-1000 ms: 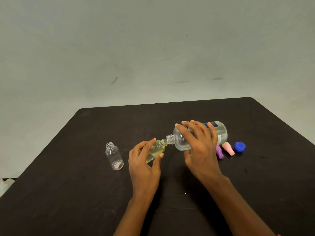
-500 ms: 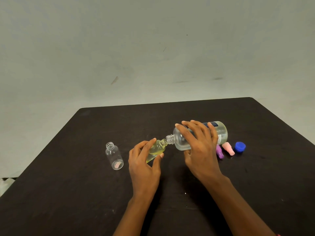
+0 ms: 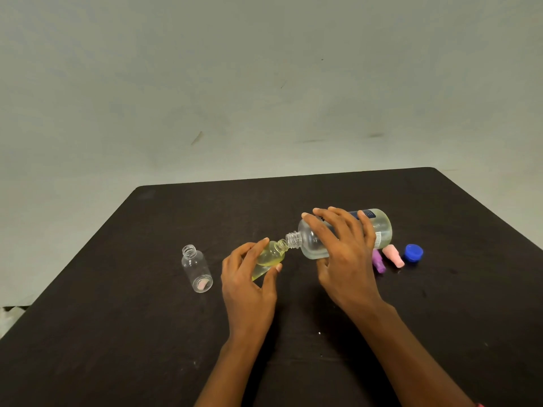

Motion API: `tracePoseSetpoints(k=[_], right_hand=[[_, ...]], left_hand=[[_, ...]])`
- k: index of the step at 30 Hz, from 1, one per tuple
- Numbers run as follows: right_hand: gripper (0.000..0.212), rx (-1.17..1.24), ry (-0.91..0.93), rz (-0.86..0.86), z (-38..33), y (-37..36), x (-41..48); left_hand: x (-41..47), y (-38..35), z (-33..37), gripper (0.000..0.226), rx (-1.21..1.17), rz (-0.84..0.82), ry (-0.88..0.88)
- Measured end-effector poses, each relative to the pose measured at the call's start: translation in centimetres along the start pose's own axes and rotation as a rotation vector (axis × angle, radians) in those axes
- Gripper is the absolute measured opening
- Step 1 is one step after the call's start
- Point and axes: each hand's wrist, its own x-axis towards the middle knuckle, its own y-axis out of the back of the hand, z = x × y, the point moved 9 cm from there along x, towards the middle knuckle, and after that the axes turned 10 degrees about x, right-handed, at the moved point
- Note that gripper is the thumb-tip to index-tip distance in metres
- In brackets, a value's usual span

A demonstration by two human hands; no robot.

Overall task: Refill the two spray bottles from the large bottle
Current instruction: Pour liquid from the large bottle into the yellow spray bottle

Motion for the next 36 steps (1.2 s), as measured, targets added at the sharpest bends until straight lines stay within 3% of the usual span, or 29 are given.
tracePoseSetpoints(k=[36], right_hand=[[0.085,-0.005,0.005,-0.005,-0.10,-0.03,0.07]], left_hand=[[-0.01,0.07,0.10,0.050,0.010,0.006,-0.002]])
